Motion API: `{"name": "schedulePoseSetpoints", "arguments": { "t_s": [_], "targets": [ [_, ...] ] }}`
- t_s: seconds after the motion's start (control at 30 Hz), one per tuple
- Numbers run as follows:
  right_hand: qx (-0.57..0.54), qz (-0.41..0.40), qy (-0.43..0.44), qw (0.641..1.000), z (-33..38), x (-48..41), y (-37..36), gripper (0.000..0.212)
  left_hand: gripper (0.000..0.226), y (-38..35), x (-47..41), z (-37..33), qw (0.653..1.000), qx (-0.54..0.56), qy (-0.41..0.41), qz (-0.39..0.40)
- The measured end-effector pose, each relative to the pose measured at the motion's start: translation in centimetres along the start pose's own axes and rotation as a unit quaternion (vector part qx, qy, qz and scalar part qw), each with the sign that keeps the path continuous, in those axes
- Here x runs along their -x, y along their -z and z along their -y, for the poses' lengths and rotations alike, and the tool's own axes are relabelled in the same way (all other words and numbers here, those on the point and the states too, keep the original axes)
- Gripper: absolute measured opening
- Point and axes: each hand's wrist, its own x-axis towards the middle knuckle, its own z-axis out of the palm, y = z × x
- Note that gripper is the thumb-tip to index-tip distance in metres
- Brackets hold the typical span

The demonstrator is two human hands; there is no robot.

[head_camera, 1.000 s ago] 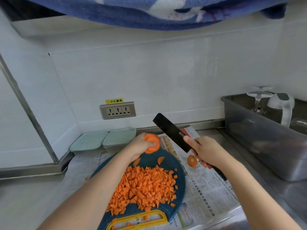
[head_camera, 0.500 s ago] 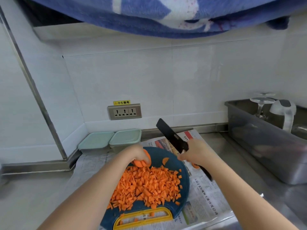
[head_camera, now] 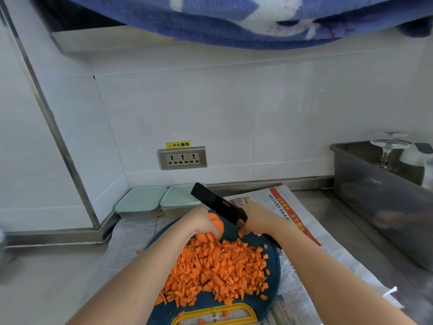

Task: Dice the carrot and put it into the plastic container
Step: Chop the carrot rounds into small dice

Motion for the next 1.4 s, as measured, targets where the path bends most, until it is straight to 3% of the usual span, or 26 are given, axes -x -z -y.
{"name": "schedulePoseSetpoints", "arguments": {
  "t_s": [0.27, 0.43, 0.5, 0.57, 0.7, 0.8, 0.93, 1.07, 1.17, 1.27, 1.4],
  "targets": [
    [-0.018, 0.000, -0.004, 1.000, -0.1, 1.1, 0.5, 0.033, 0.043, 0.0, 0.0, -0.5, 0.998, -0.022, -0.027, 0.061],
    [-0.065, -0.013, -0.011, 0.998, -0.3, 2.2, 1.1, 0.028, 0.027, 0.3, 0.4, -0.4, 0.990, 0.131, -0.025, 0.044],
    [-0.147, -0.018, -0.010, 0.989, -0.2, 2.8, 1.4, 0.026, 0.014, 0.5, 0.6, -0.2, 0.963, 0.263, -0.041, 0.028],
    [-0.282, -0.039, -0.017, 0.958, 0.1, 3.3, 1.7, 0.027, 0.009, 0.7, 0.9, -0.1, 0.918, 0.391, -0.063, 0.025],
    [-0.348, -0.048, -0.045, 0.935, 1.0, 3.6, 1.7, 0.036, 0.038, 0.1, 2.1, 0.0, 0.831, 0.536, -0.099, 0.112],
    [-0.354, -0.070, -0.044, 0.932, 1.8, 3.9, 1.4, 0.033, 0.029, -0.3, 3.2, 0.0, 0.803, 0.577, -0.093, 0.115],
    [-0.361, -0.083, -0.041, 0.928, 3.2, 5.2, 1.4, 0.027, 0.008, 0.3, 5.4, 0.4, 0.802, 0.576, -0.101, 0.122],
    [-0.324, -0.080, 0.009, 0.943, 4.2, 7.2, 1.3, 0.027, 0.015, 1.0, 7.6, 1.8, 0.811, 0.566, -0.126, 0.085],
    [-0.220, -0.084, 0.028, 0.972, 3.7, 9.1, 2.1, 0.047, 0.021, 1.4, 9.2, 4.6, 0.805, 0.577, -0.124, 0.060],
    [-0.096, -0.062, 0.041, 0.993, 2.4, 11.2, 2.9, 0.049, 0.009, 1.6, 10.5, 8.1, 0.778, 0.623, -0.082, -0.006],
    [0.065, -0.010, 0.119, 0.991, 2.9, 14.2, 1.3, 0.028, 0.010, 1.2, 11.1, 12.4, 0.726, 0.676, -0.022, -0.121]
  ]
}}
